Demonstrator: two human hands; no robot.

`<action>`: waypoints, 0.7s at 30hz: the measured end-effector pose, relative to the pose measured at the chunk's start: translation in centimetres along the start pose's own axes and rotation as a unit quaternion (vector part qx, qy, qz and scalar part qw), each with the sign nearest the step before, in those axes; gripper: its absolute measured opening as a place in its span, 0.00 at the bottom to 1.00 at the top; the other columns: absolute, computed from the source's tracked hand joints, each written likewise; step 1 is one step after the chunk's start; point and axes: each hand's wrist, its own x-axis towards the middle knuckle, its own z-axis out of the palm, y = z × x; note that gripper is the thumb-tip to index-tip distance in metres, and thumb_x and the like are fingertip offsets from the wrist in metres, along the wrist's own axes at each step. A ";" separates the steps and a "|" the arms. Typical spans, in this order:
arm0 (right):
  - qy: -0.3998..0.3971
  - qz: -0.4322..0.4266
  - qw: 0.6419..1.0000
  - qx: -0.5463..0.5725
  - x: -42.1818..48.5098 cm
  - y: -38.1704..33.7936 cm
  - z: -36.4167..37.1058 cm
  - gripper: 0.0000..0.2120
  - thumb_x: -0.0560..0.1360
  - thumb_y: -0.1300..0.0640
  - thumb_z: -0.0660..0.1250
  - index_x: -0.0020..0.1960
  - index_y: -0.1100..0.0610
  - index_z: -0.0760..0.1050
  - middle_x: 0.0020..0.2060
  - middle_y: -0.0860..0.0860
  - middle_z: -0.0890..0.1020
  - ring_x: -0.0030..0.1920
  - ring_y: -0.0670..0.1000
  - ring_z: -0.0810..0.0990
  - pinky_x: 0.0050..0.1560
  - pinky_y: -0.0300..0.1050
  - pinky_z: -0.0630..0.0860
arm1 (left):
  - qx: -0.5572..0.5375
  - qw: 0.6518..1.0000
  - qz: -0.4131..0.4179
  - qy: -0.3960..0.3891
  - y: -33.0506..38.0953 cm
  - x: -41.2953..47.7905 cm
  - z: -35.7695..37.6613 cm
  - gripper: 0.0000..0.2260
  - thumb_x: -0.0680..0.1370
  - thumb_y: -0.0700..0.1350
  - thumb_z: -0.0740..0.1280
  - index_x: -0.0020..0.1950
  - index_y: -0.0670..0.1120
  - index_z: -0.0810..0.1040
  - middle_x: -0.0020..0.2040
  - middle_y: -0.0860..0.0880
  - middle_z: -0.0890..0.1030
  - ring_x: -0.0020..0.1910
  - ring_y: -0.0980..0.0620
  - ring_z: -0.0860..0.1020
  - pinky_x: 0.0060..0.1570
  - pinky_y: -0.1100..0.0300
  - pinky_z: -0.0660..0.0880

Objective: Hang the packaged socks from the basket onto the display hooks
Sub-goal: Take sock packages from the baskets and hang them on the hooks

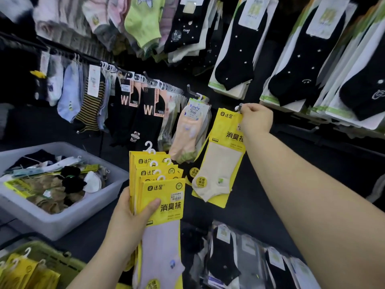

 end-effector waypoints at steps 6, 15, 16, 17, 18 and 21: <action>0.064 -0.068 0.993 -0.067 -3.3 1.8 -1.4 0.12 0.77 0.61 0.64 0.59 0.53 0.75 0.60 0.53 0.70 0.59 0.53 0.70 0.51 0.30 0.69 | -0.036 0.999 -0.025 -0.031 0.3 -0.6 0.7 0.14 0.73 0.48 0.71 0.57 0.57 0.74 0.47 0.59 0.85 0.44 0.59 0.84 0.41 0.61 0.77; -0.364 -0.003 0.925 -0.107 -16.0 4.7 -1.6 0.21 0.69 0.40 0.71 0.55 0.48 0.69 0.43 0.38 0.77 0.42 0.36 0.77 0.36 0.31 0.71 | -0.098 0.993 -0.036 -0.060 1.9 -1.6 1.8 0.28 0.61 0.57 0.75 0.59 0.54 0.76 0.51 0.54 0.85 0.48 0.53 0.84 0.48 0.52 0.79; -0.348 -0.006 0.932 -0.103 -16.1 4.7 -1.7 0.20 0.69 0.42 0.72 0.54 0.48 0.69 0.42 0.39 0.78 0.42 0.37 0.78 0.38 0.33 0.74 | -0.097 0.993 -0.034 -0.060 2.0 -1.6 1.8 0.29 0.59 0.58 0.75 0.58 0.54 0.76 0.51 0.54 0.85 0.48 0.53 0.84 0.47 0.52 0.79; -0.342 -0.001 0.935 -0.093 -16.0 4.6 -1.8 0.18 0.69 0.44 0.73 0.53 0.49 0.70 0.43 0.41 0.79 0.42 0.40 0.79 0.40 0.37 0.77 | -0.098 0.993 -0.033 -0.060 2.0 -1.6 1.7 0.30 0.58 0.59 0.75 0.58 0.55 0.76 0.50 0.54 0.85 0.48 0.53 0.84 0.46 0.53 0.79; -0.345 0.010 0.935 -0.081 -15.9 4.5 -2.0 0.16 0.70 0.47 0.73 0.52 0.49 0.71 0.44 0.43 0.80 0.41 0.43 0.80 0.43 0.41 0.79 | -0.100 0.993 -0.033 -0.061 2.0 -1.6 1.6 0.31 0.57 0.59 0.76 0.58 0.55 0.76 0.50 0.54 0.85 0.47 0.53 0.84 0.45 0.54 0.80; -0.355 0.026 0.933 -0.047 -15.4 4.3 -2.6 0.11 0.71 0.54 0.74 0.47 0.50 0.73 0.48 0.50 0.82 0.36 0.44 0.81 0.40 0.41 0.81 | -0.118 0.990 -0.036 -0.075 2.0 -1.5 1.3 0.29 0.59 0.57 0.75 0.58 0.54 0.75 0.50 0.54 0.85 0.47 0.53 0.84 0.39 0.60 0.80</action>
